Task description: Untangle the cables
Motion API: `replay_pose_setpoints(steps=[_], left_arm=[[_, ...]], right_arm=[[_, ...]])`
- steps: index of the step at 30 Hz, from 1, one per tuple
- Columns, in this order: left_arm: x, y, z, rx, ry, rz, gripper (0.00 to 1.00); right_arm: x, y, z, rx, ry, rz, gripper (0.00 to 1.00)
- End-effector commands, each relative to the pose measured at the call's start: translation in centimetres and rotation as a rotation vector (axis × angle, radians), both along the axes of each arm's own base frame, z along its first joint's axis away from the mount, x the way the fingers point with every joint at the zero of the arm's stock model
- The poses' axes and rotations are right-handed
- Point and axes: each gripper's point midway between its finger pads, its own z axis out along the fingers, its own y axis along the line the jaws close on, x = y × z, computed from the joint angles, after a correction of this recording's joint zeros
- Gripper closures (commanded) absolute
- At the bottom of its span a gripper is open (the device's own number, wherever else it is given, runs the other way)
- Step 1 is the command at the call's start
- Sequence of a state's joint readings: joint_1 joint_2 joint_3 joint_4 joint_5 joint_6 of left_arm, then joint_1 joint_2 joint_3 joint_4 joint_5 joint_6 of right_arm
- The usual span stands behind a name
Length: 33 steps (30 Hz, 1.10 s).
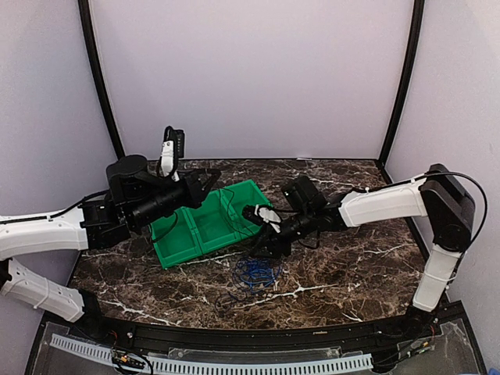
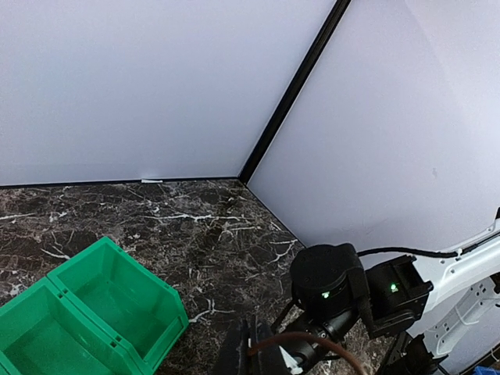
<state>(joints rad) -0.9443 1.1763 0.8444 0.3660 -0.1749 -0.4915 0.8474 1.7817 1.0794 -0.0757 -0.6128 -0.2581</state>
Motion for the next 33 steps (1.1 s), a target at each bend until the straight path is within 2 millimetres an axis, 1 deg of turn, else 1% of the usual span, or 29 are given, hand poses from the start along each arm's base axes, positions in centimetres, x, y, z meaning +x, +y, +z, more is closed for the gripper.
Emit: replay_pose_setpoints(steps=[1, 4, 6, 7, 8, 10, 11, 12, 13, 14, 15, 16, 17, 18, 20, 22, 26, 27, 28, 29, 30, 31, 32, 33], left_arm=[[0.2, 2.4, 1.8, 0.003, -0.055, 0.08, 1.0], [0.1, 2.9, 3.4, 0.018, -0.091, 0.093, 1.0], [0.0, 3.5, 5.4, 0.034, -0.124, 0.107, 1.0], [-0.1, 4.0, 7.5, 0.024, -0.148, 0.122, 1.0], [-0.2, 4.4, 8.4, 0.051, -0.173, 0.13, 1.0], [-0.9, 6.2, 14.3, 0.015, -0.265, 0.176, 1.0], [-1.1, 6.9, 16.0, 0.007, -0.293, 0.193, 1.0], [-1.5, 8.2, 18.9, 0.001, -0.336, 0.228, 1.0], [-1.7, 8.9, 20.5, 0.006, -0.366, 0.25, 1.0], [-2.4, 10.4, 23.6, -0.032, -0.397, 0.279, 1.0], [-2.7, 10.9, 25.0, -0.036, -0.422, 0.29, 1.0], [-3.7, 12.3, 27.9, -0.085, -0.458, 0.302, 1.0], [-4.0, 12.6, 28.8, -0.085, -0.47, 0.304, 1.0], [-4.7, 13.5, 30.8, -0.112, -0.486, 0.31, 1.0], [-5.1, 14.4, 32.5, -0.117, -0.498, 0.326, 1.0], [-5.1, 15.0, 33.0, -0.099, -0.495, 0.348, 1.0], [-4.6, 15.7, 32.0, -0.051, -0.46, 0.395, 1.0], [-4.5, 16.0, 31.8, -0.043, -0.454, 0.411, 1.0], [-4.7, 16.5, 32.1, -0.041, -0.461, 0.423, 1.0], [-5.0, 17.4, 33.0, -0.057, -0.474, 0.448, 1.0], [-5.2, 17.9, 33.7, -0.038, -0.497, 0.468, 1.0], [-5.5, 19.1, 35.3, -0.056, -0.513, 0.504, 1.0], [-5.7, 19.7, 36.1, -0.041, -0.534, 0.525, 1.0], [-6.3, 20.9, 37.9, -0.072, -0.552, 0.556, 1.0]], right_arm=[[0.8, 1.7, -2.0, 0.001, 0.004, -0.044, 0.66], [0.6, 1.8, -4.3, -0.041, 0.05, -0.057, 0.73], [0.6, 1.7, -5.3, -0.062, 0.075, -0.069, 0.78], [0.6, 1.6, -5.8, -0.072, 0.083, -0.075, 0.8], [0.5, 1.6, -6.1, -0.079, 0.088, -0.077, 0.81], [0.5, 1.4, -6.6, -0.093, 0.095, -0.08, 0.81], [0.5, 1.4, -6.7, -0.096, 0.096, -0.08, 0.81], [0.5, 1.4, -6.9, -0.103, 0.1, -0.081, 0.81], [0.5, 1.3, -7.2, -0.11, 0.103, -0.082, 0.81], [0.5, 1.3, -7.2, -0.111, 0.105, -0.083, 0.81], [0.5, 1.2, -7.4, -0.115, 0.108, -0.083, 0.81], [0.5, 1.2, -7.5, -0.117, 0.108, -0.083, 0.81], [0.4, 1.2, -7.6, -0.121, 0.109, -0.083, 0.81], [0.5, 1.1, -7.7, -0.123, 0.108, -0.083, 0.81], [0.6, 1.1, -7.8, -0.127, 0.106, -0.085, 0.81], [0.6, 1.2, -7.7, -0.128, 0.102, -0.087, 0.82], [0.8, 1.2, -7.7, -0.128, 0.092, -0.09, 0.82], [0.9, 1.1, -7.9, -0.136, 0.088, -0.095, 0.81], [0.8, 0.8, -8.4, -0.155, 0.099, -0.096, 0.8], [0.7, 0.7, -8.7, -0.168, 0.105, -0.095, 0.78], [0.7, 0.5, -9.1, -0.176, 0.111, -0.095, 0.77], [0.7, 0.5, -9.3, -0.181, 0.114, -0.095, 0.76], [0.7, 0.4, -9.5, -0.184, 0.116, -0.099, 0.75], [0.7, 0.4, -9.7, -0.19, 0.119, -0.1, 0.75]])
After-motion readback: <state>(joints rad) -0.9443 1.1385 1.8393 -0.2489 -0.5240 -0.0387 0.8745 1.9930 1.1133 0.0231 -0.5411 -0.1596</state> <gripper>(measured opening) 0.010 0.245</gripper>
